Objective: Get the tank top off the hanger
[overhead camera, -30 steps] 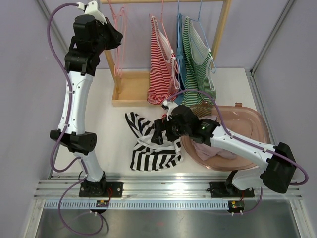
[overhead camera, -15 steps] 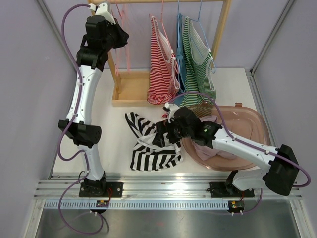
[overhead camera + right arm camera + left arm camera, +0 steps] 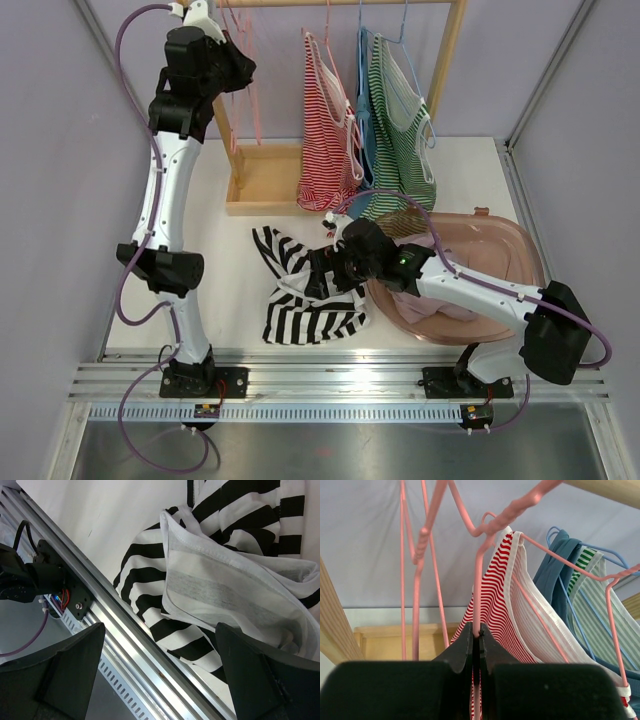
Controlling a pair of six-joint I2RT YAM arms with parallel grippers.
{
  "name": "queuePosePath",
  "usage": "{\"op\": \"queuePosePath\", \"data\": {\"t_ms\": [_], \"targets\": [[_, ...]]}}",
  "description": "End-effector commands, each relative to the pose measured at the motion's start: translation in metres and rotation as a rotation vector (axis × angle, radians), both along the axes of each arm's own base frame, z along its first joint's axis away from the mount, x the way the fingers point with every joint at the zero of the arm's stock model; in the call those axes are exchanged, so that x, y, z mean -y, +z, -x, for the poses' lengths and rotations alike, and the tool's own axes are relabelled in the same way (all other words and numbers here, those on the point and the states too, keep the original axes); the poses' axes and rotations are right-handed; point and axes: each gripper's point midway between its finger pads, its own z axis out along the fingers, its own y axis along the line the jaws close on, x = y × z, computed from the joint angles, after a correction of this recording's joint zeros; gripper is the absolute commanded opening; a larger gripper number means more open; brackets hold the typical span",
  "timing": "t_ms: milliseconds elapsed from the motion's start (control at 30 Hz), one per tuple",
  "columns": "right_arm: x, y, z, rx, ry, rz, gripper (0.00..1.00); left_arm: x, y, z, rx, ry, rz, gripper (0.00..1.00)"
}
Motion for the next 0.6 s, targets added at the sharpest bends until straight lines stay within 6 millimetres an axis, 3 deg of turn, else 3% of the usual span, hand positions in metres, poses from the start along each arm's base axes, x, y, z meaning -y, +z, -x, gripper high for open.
{"op": "queuePosePath", "data": {"t_ms": [0,333,567], "targets": [[-0.008,0.008,0.002,0.009,0.019,-0.052,1.00,-0.003,0.027,-0.006,0.091,0.005,0.043,0.00],[-0.005,0.005,0.006,-0.002,0.017,-0.058,0.99,0.007,0.009,-0.012,0.048,-0.043,0.039,0.02],[-0.005,0.006,0.009,-0.010,0.019,-0.076,0.99,0.008,-0.001,-0.005,0.002,-0.063,0.019,0.07]]}}
